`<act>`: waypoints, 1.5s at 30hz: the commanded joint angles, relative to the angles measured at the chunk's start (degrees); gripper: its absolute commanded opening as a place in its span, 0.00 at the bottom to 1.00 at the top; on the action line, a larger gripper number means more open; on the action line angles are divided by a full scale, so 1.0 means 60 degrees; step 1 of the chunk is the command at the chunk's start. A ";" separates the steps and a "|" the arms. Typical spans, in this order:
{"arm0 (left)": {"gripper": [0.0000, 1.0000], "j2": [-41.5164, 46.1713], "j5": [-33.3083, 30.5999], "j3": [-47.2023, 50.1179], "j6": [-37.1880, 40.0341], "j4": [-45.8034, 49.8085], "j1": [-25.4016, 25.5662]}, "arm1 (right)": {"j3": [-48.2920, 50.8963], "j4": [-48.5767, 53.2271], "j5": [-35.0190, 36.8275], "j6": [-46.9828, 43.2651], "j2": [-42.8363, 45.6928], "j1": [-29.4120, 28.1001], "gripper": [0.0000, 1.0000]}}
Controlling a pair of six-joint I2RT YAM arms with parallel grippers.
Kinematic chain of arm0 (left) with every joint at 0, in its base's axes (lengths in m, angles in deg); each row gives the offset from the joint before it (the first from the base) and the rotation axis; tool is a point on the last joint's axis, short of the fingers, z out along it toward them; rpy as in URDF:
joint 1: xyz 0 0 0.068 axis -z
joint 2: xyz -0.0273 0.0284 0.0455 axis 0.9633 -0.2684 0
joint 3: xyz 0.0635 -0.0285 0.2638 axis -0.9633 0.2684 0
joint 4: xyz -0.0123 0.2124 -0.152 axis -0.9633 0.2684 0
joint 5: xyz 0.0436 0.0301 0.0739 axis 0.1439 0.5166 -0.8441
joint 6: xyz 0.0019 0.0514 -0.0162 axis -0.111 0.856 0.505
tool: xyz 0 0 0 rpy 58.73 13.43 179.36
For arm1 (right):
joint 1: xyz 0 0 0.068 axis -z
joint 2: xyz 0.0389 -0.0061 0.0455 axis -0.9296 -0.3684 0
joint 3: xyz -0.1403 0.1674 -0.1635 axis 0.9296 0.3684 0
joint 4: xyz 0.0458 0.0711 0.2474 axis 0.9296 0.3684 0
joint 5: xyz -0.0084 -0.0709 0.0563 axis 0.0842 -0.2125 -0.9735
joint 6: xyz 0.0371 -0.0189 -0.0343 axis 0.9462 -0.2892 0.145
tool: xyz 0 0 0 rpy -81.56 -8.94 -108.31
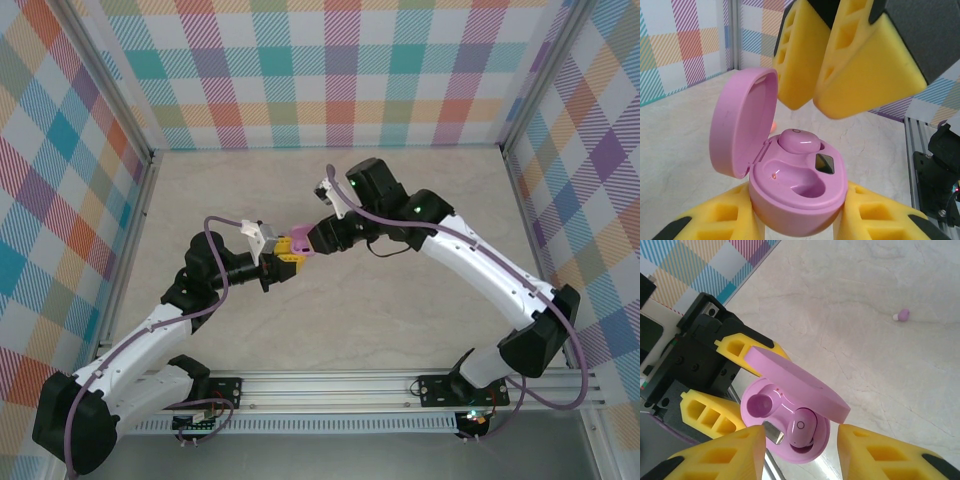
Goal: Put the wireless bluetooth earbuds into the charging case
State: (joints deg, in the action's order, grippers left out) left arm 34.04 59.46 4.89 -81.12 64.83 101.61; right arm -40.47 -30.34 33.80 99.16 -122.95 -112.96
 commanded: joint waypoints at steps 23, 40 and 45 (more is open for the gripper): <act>0.18 0.1684 -0.1110 0.0197 0.0455 0.1300 -0.0048 | -0.0267 -0.1053 -0.0517 0.2504 -0.1801 0.1863 0.41; 0.18 0.2501 -0.1329 0.0301 0.0442 0.1995 -0.0047 | -0.3144 -0.1654 0.1128 0.2613 -0.6841 0.0926 0.29; 0.18 0.2619 -0.1387 0.0285 0.0435 0.2146 -0.0047 | -0.4172 -0.1655 0.1450 0.2578 -0.7954 0.0517 0.31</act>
State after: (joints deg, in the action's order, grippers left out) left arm 48.67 51.51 6.18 -78.96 77.31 101.61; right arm -61.70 -38.60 40.20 114.09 -168.71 -108.59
